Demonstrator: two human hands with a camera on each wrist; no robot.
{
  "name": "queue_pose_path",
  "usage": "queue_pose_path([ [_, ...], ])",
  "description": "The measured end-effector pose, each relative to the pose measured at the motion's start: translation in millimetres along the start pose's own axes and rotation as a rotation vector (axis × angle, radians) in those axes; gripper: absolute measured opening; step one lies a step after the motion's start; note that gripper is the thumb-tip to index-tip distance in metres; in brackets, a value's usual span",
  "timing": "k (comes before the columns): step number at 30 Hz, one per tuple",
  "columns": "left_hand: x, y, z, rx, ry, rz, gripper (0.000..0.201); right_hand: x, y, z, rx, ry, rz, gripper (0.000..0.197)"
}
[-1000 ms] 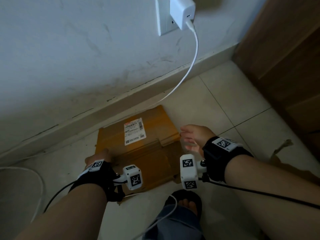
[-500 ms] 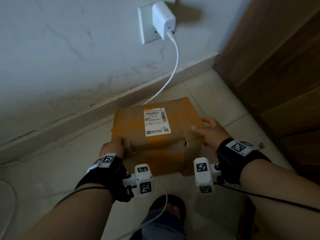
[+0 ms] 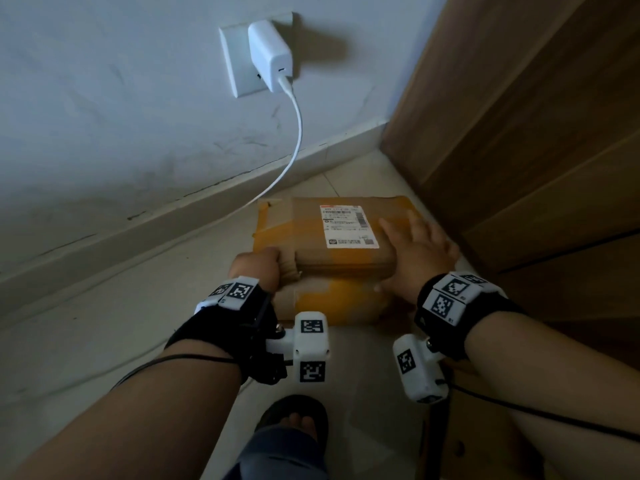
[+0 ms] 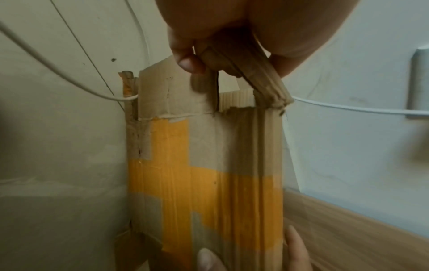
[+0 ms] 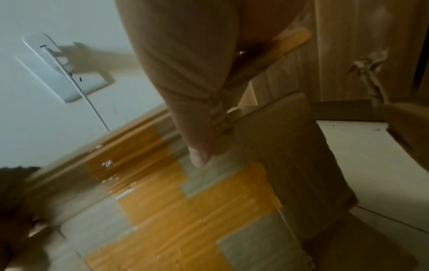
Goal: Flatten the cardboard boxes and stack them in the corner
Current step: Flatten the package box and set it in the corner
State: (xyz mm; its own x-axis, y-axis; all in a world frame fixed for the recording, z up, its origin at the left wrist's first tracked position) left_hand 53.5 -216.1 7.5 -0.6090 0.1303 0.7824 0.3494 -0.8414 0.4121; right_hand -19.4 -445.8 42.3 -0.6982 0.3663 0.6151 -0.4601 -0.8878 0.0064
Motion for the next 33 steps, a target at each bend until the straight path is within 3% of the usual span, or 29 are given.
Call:
queue_pose_path([
  [3, 1.5, -2.0, -4.2, 0.566, 0.022, 0.056, 0.045, -3.6, -0.7, 4.4, 0.092, 0.072, 0.041, 0.091],
  [4, 1.6, -1.8, -4.4, 0.647, 0.023, 0.065, 0.046, -3.6, -0.1, 6.7, 0.113, 0.106, 0.054, 0.083],
  [7, -1.3, 6.2, -6.8, 0.719, 0.013, 0.026, 0.049, -0.9, 5.0, 15.2, 0.105, 0.175, 0.081, 0.060],
  [12, 0.1, 17.2, 6.7, 0.852, 0.188, -0.107, 0.052, 5.3, 26.5, 42.6, 0.062, 0.220, 0.059, 0.046],
  [15, -2.7, 2.5, -3.3, 0.907, 0.139, 0.008, 0.083, 10.1, 44.9, 65.6, -0.002, 0.223, 0.026, 0.034],
  [17, 1.1, -0.5, -12.2, 0.849, 0.091, 0.048, 0.071, 15.1, 57.9, 77.3, -0.061, 0.206, -0.010, 0.022],
  [19, -0.6, -12.6, -17.0, 0.818, 0.185, 0.116, 0.059, 22.3, 69.8, 85.2, -0.197, 0.194, -0.042, 0.018],
  [21, 4.1, -2.7, -27.2, 0.784, 0.083, 0.062, 0.067, 29.3, 80.3, 91.5, -0.363, 0.182, -0.060, 0.015],
  [23, -0.6, 3.7, -41.7, 0.765, -0.032, 0.013, 0.104, 33.5, 88.3, 95.5, -0.459, 0.161, -0.074, 0.016],
  [25, 4.3, 18.5, -55.2, 0.801, -0.164, -0.046, 0.121, 38.0, 94.7, 99.9, -0.512, 0.150, -0.070, 0.024],
  [28, 17.8, 41.9, -69.4, 0.845, -0.327, -0.125, 0.117, 43.8, 99.0, 102.0, -0.638, 0.110, -0.059, 0.025],
  [30, 19.3, 55.1, -79.6, 0.898, -0.422, -0.167, 0.108, 45.3, 100.0, 99.5, -0.714, 0.070, -0.056, 0.017],
  [33, 21.1, 75.3, -87.6, 0.874, -0.475, -0.224, 0.108, 46.5, 99.5, 95.4, -0.818, 0.038, -0.037, 0.010],
])
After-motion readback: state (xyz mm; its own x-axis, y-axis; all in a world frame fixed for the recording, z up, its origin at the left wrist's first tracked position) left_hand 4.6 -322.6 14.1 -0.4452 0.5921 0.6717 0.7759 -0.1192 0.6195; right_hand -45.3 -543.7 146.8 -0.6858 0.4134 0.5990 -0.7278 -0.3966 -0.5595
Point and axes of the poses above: each hand's wrist, its own x-axis away from the middle knuckle, its own z-axis out of the back of the hand, y = z × x, the point moved 6 cm from there along -x, towards the middle knuckle, and after that the axes turned 10 degrees about -y, right-handed, at the moved point
